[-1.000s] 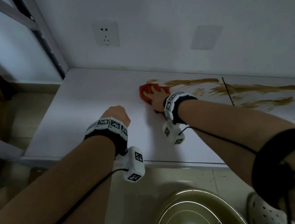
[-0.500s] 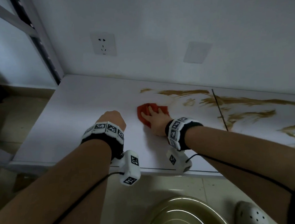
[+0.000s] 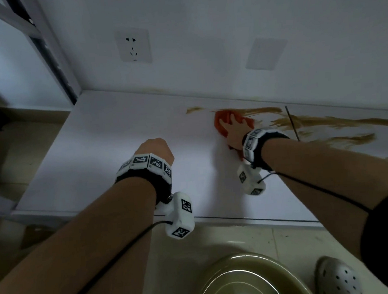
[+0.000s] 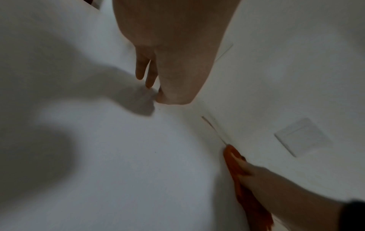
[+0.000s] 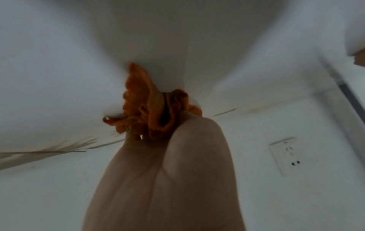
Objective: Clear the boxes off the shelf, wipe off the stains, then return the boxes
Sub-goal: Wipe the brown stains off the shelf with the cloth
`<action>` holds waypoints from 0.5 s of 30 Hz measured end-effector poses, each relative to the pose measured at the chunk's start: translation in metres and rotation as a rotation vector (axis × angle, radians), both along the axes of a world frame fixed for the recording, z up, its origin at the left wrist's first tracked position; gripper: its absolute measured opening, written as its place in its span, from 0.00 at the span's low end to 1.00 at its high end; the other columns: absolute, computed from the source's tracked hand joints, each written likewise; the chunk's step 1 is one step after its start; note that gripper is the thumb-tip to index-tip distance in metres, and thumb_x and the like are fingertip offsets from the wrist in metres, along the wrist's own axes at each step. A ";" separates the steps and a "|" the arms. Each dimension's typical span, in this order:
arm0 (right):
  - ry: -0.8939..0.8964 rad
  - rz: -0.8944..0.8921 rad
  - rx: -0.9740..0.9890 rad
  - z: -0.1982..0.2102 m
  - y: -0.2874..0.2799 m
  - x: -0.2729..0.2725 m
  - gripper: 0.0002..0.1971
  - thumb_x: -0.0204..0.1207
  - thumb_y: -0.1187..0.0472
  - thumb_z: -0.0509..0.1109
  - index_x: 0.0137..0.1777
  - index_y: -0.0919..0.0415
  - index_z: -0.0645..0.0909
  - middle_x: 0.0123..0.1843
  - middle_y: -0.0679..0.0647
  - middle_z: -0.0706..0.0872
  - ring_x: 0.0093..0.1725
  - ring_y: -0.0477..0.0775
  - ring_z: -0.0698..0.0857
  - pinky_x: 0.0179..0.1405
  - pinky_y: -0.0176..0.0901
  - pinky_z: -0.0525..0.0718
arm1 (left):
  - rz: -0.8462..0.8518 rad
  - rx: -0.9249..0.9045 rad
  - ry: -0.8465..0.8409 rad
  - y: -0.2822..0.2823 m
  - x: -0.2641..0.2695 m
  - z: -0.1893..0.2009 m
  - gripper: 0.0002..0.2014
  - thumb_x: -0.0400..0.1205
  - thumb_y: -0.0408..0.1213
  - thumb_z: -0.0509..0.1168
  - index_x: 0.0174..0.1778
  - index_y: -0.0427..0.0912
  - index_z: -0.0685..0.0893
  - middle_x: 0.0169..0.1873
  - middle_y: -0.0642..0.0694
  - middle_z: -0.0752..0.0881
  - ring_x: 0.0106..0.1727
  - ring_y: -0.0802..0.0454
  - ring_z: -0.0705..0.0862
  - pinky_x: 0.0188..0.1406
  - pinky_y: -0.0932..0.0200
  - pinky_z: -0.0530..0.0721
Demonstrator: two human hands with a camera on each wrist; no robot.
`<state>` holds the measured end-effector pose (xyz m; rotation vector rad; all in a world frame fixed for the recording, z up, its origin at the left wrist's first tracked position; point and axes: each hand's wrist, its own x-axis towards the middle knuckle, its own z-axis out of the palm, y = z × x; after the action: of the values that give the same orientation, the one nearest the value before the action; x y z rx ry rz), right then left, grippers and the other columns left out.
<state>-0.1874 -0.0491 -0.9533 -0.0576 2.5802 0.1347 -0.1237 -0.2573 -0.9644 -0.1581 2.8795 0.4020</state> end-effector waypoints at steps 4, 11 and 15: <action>0.004 -0.051 0.005 -0.006 0.028 0.028 0.36 0.83 0.60 0.56 0.83 0.46 0.38 0.85 0.58 0.36 0.83 0.72 0.44 0.81 0.66 0.50 | -0.046 -0.031 0.004 0.004 0.000 0.003 0.10 0.79 0.26 0.56 0.33 0.40 0.71 0.50 0.38 0.85 0.53 0.41 0.84 0.45 0.57 0.79; -0.065 0.212 -0.098 -0.008 -0.023 0.059 0.30 0.85 0.51 0.51 0.83 0.43 0.41 0.85 0.55 0.38 0.82 0.72 0.44 0.81 0.67 0.47 | 0.034 -0.035 -0.060 0.006 0.000 0.013 0.18 0.83 0.32 0.56 0.27 0.43 0.64 0.40 0.45 0.78 0.48 0.46 0.79 0.45 0.59 0.74; -0.073 0.277 -0.107 -0.011 -0.057 0.041 0.32 0.85 0.54 0.53 0.83 0.43 0.40 0.85 0.53 0.37 0.82 0.72 0.43 0.81 0.66 0.46 | -0.023 -0.080 -0.075 0.005 0.003 0.009 0.09 0.79 0.27 0.56 0.48 0.35 0.82 0.54 0.37 0.85 0.54 0.41 0.83 0.42 0.58 0.76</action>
<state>-0.1460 -0.1061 -0.9640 -0.4519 2.4927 0.0950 -0.1210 -0.2521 -0.9559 -0.1508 2.8222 0.2709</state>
